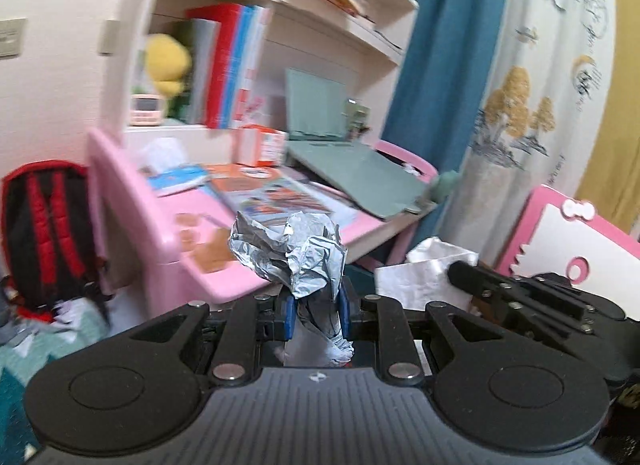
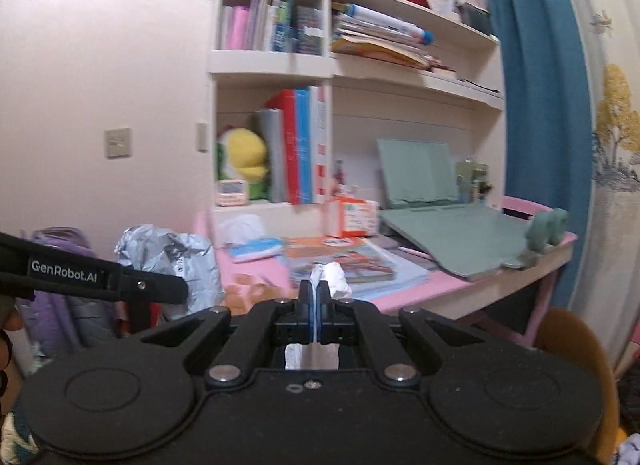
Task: Collect trash
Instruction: 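Carry the foil and tissue up to the teal wastebasket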
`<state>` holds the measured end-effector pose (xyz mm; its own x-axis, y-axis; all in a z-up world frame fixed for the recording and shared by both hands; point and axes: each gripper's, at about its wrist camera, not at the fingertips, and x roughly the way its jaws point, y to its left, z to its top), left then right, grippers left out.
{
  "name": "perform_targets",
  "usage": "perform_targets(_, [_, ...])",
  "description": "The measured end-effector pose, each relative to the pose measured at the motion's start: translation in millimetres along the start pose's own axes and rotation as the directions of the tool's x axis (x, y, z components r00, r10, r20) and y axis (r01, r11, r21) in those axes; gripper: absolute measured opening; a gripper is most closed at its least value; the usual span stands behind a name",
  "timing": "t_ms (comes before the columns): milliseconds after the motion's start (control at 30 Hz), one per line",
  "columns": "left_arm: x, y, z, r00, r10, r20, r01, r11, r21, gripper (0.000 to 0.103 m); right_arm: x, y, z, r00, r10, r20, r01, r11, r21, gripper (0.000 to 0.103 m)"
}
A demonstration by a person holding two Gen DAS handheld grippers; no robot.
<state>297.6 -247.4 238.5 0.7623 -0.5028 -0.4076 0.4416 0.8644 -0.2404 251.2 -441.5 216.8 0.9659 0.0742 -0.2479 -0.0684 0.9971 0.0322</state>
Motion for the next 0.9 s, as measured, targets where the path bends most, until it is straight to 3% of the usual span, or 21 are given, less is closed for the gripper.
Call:
perform_targets(300, [93,-39,-7,0.994,-0.009,-0.108,0.016,0.997,0.071,0.020,44,-34,-34,0.990,-0.025,-0.136,0.025,1.000,-0.005,0.001])
perform_targets(500, [142,-40,-25,0.977,0.017,-0.212,0.003,0.996,0.094,0.020,63,-40,-53,0.969,-0.012,-0.246,0.013,1.000,0.003,0.002])
perform_targets(633, [163,-36,-36,0.962,0.030,-0.270,-0.007,0.996,0.087,0.020,70,-41,-62,0.951,-0.011,-0.310,0.011,1.000,0.000,0.012])
perform_targets(900, [179,-33,-51,0.944,0.052,-0.326,-0.028,0.997,0.077,0.023,70,-46,-69,0.939,0.001,-0.344,0.011,0.999,0.036,0.026])
